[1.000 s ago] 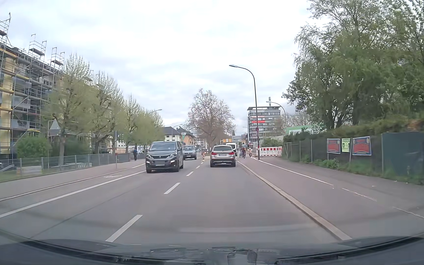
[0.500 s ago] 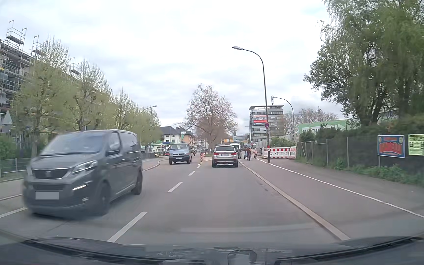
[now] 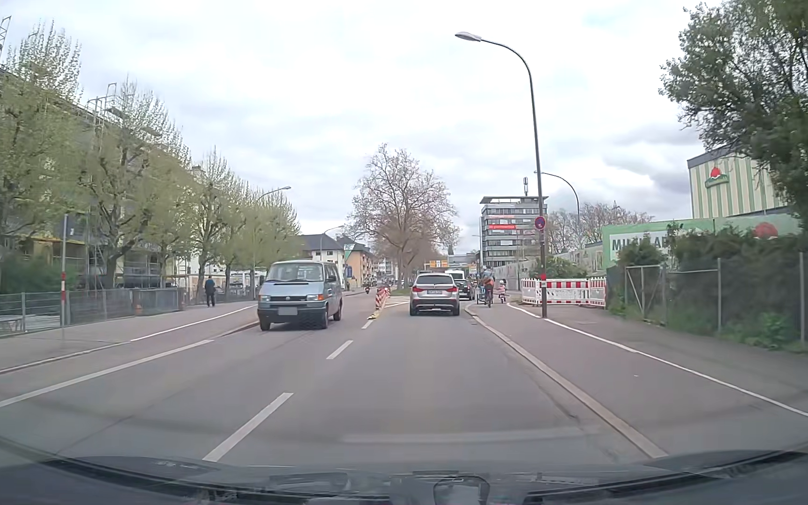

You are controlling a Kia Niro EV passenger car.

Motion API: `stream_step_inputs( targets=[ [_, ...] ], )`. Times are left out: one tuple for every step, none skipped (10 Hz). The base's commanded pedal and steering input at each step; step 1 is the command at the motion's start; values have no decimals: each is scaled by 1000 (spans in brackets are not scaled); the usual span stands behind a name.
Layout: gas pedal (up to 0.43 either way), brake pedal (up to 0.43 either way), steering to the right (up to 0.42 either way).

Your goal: Follow the waypoints while adhering to traffic rules and regulations

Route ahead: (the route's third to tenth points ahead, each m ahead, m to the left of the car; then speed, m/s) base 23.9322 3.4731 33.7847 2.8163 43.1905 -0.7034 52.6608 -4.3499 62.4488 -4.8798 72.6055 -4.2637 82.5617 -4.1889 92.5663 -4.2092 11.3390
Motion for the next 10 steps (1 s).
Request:
stream_step_inputs(
  targets=[
    [79,0,-6],
    [79,0,-6],
    [79,0,-6],
    [79,0,-6],
    [79,0,-4],
    [79,0,-3],
    [79,0,0],
    [79,0,4],
    [79,0,5],
    [67,0,5]
  ],
)
